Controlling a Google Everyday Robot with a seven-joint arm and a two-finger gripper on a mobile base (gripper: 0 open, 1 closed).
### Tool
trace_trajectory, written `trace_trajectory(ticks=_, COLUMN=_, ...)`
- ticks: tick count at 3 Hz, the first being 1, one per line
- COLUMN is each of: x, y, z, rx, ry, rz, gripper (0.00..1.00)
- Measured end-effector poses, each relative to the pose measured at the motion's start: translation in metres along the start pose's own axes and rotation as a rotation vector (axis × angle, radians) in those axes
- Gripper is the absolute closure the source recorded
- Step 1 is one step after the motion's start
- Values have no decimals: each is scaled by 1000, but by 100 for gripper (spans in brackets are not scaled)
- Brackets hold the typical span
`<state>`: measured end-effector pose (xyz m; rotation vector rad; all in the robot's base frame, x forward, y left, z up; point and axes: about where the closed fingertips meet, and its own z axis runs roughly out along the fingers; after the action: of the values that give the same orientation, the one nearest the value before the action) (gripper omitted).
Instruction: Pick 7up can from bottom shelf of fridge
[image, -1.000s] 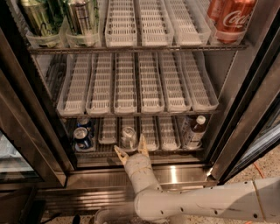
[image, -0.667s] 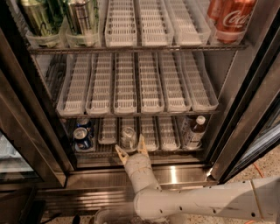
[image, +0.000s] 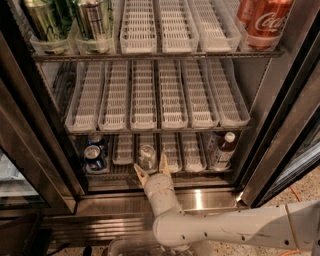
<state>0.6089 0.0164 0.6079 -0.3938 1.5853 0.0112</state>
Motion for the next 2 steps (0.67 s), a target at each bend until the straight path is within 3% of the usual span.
trace_trajectory(ticks=2, x=1, y=3, z=12, rx=-10, ry=11, rz=37, gripper=29)
